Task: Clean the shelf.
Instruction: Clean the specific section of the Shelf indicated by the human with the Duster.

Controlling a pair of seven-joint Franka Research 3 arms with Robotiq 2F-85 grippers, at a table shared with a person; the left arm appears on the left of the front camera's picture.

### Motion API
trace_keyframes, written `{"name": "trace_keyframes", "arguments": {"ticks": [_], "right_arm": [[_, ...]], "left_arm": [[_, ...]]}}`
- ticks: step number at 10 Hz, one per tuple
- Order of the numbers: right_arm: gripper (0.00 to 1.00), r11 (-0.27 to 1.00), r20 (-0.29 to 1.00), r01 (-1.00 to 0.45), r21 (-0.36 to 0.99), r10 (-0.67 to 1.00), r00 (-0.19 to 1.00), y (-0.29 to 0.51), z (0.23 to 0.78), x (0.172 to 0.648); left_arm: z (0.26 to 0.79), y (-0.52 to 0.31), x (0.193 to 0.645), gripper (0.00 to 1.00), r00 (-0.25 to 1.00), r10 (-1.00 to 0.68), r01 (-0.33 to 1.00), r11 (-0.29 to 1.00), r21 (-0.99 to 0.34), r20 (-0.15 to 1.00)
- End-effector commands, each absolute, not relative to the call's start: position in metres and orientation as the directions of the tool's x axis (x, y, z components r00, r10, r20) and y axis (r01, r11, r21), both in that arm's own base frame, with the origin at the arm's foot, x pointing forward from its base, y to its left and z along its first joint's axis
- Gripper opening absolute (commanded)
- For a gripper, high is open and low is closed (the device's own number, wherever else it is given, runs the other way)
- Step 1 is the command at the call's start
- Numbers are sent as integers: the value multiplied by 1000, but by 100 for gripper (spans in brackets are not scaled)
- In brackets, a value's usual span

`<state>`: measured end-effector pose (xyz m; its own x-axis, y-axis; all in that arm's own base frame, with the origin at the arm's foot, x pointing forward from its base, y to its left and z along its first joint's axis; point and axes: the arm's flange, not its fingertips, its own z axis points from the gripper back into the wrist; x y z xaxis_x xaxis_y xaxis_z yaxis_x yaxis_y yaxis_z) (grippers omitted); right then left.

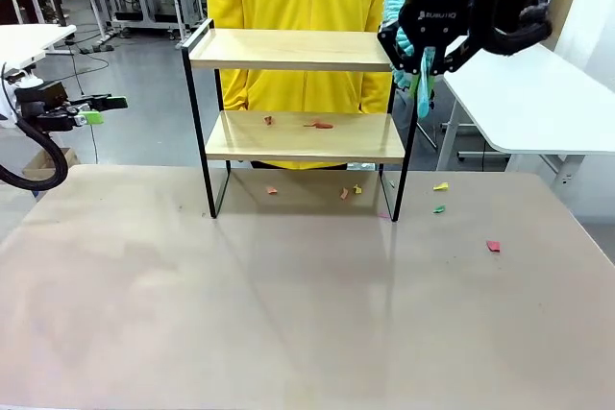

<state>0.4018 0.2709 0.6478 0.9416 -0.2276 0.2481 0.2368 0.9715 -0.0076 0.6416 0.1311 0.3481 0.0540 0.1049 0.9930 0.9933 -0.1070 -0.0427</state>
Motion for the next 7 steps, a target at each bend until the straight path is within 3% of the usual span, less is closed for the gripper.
{"name": "trace_keyframes", "arguments": {"ticks": [1, 4, 7], "right_arm": [[13, 987, 308, 149, 53, -159, 938, 251, 680, 379], [13, 992, 347, -72, 104, 32, 937, 247, 703, 352], [13, 903, 297, -410, 129, 359, 885, 245, 705, 328]], "left_arm": [[349, 131, 639, 100, 39, 100, 993, -111, -28, 994], [349, 131, 639, 100, 39, 100, 993, -111, -28, 994], [349, 131, 639, 100, 39, 100, 993, -111, -28, 994]]}}
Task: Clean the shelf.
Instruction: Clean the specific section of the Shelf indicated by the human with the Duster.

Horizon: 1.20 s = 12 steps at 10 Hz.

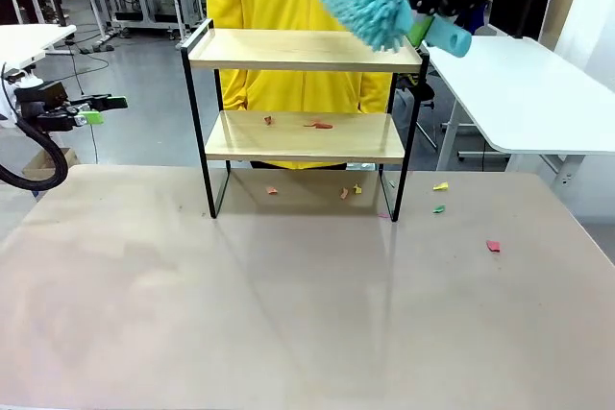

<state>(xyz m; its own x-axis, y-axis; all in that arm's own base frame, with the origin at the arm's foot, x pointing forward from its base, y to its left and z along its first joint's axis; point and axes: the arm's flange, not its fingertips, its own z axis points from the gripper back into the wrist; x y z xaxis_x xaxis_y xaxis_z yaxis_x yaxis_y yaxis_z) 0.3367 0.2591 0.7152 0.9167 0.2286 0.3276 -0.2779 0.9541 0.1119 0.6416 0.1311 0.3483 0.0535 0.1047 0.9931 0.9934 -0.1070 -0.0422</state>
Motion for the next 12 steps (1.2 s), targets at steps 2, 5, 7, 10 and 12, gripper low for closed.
{"name": "trace_keyframes", "arguments": {"ticks": [2, 5, 7, 10, 12], "right_arm": [[13, 787, 259, -610, 95, 572, 779, 249, 699, 312], [13, 579, 129, -815, 31, 806, 578, 251, 662, 298], [13, 537, 37, -842, 49, 842, 539, 245, 623, 304], [13, 444, -12, -894, 58, 896, 444, 222, 543, 311], [13, 394, 20, -916, 72, 918, 396, 208, 492, 306]], "left_arm": [[349, 131, 639, 100, 39, 100, 993, -111, -28, 994], [349, 131, 639, 100, 39, 100, 993, -111, -28, 994], [349, 131, 639, 100, 39, 100, 993, -111, -28, 994], [349, 131, 639, 100, 39, 100, 993, -111, -28, 994], [349, 131, 639, 100, 39, 100, 993, -111, -28, 994]]}}
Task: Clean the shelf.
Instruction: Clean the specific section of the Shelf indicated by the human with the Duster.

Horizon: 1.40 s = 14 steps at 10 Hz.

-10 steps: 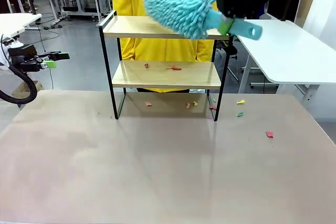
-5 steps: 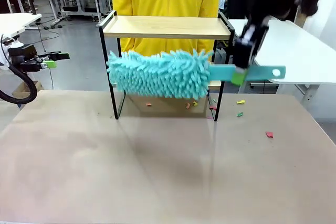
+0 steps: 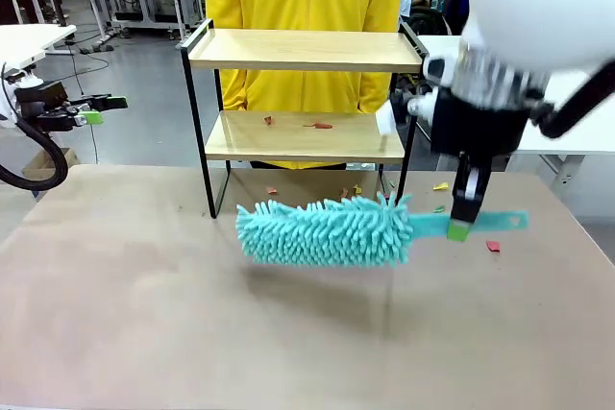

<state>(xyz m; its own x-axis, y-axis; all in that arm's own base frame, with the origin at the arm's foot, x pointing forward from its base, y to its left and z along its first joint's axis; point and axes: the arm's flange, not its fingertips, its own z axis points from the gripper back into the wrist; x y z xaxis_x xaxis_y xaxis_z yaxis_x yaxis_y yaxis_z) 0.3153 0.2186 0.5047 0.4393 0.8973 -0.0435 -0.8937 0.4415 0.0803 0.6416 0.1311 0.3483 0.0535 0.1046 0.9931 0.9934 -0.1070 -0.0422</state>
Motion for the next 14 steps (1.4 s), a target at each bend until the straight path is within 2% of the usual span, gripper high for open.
{"name": "trace_keyframes", "arguments": {"ticks": [1, 3, 4, 14], "right_arm": [[13, 381, 63, -920, 91, 920, 387, 199, 478, 302], [13, 401, 120, -907, 124, 902, 415, 187, 472, 304], [13, 418, 10, -903, 95, 907, 421, 202, 470, 309], [13, 418, 10, -903, 95, 907, 421, 202, 470, 309]], "left_arm": [[349, 131, 639, 100, 39, 100, 993, -111, -28, 994], [349, 131, 639, 100, 39, 100, 993, -111, -28, 994], [349, 131, 639, 100, 39, 100, 993, -111, -28, 994], [349, 131, 639, 100, 39, 100, 993, -111, -28, 994]]}}
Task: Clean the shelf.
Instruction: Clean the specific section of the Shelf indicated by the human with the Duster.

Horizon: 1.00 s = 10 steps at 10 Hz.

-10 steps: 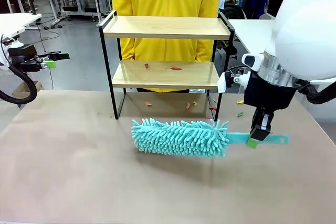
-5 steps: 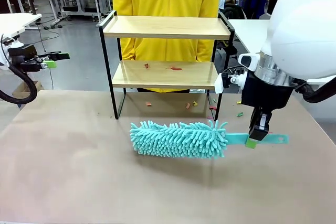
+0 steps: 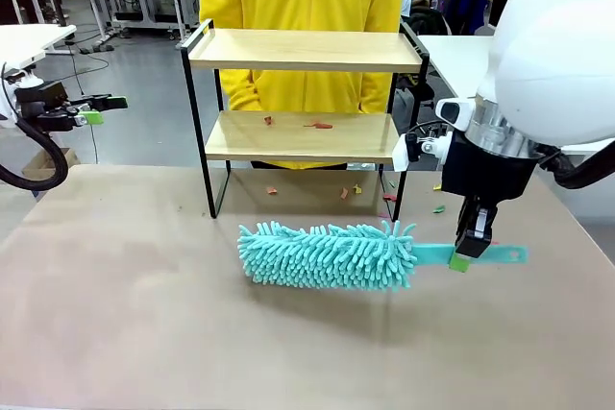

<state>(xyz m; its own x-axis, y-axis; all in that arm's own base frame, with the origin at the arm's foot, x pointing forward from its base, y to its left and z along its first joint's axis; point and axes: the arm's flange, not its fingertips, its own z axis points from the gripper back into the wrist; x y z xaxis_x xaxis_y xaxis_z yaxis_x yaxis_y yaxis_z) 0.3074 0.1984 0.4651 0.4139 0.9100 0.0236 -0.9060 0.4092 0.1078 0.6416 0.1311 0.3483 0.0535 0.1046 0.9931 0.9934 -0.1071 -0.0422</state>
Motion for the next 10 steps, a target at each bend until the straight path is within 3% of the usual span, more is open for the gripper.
{"name": "trace_keyframes", "arguments": {"ticks": [1, 10], "right_arm": [[13, 418, 10, -903, 95, 907, 421, 202, 470, 309], [13, 418, 10, -903, 95, 907, 421, 202, 470, 309]], "left_arm": [[349, 131, 639, 100, 39, 100, 993, -111, -28, 994], [349, 131, 639, 100, 39, 100, 993, -111, -28, 994]]}}
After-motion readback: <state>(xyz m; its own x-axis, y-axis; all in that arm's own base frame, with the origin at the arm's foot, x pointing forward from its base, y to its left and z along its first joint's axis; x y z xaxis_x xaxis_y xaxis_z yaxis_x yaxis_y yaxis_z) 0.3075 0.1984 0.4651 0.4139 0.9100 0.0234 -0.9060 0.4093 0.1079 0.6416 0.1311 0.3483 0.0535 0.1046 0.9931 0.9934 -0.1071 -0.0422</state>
